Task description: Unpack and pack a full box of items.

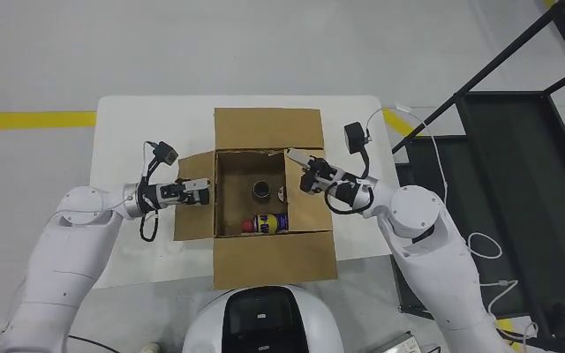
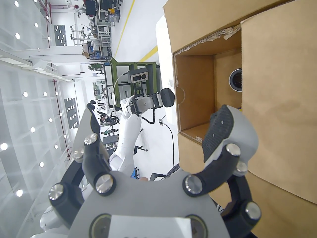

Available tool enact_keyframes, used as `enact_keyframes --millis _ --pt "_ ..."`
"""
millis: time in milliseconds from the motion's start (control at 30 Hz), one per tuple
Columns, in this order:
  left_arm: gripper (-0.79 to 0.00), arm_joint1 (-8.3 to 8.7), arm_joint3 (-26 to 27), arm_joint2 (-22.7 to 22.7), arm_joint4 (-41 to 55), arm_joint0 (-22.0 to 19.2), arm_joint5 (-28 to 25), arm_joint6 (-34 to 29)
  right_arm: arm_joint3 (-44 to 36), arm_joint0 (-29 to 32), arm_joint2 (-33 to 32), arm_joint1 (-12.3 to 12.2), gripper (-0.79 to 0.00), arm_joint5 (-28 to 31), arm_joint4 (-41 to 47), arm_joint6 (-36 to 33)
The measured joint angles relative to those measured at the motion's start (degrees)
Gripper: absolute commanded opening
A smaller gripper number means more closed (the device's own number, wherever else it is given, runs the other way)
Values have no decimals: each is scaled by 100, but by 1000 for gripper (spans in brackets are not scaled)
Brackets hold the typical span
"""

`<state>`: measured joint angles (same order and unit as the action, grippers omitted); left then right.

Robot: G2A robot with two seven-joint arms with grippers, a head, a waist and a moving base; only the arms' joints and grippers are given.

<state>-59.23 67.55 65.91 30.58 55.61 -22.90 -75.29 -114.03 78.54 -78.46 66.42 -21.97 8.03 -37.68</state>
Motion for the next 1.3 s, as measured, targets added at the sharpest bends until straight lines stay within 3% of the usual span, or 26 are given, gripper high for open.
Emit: enact_keyframes --millis 400,667,933,1033,1300 --pt "0 -14 -4 259 281 -702 -27 127 -99 560 -910 -96 0 414 990 -561" --pt "0 -314 166 -576 377 -1337 -1 419 -549 1467 -1878 -177 0 348 1396 -680" --pt "0 -680 262 -1573 288 -1616 43 931 -805 2231 -2350 -178 0 450 1764 -504" --pt "0 -763 218 -1748 224 -1649 -1 1137 -805 2237 -2351 -178 0 455 1772 -500" --pt "0 -765 214 -1752 225 -1650 -5 1143 -804 2233 -2349 -178 0 452 1768 -502"
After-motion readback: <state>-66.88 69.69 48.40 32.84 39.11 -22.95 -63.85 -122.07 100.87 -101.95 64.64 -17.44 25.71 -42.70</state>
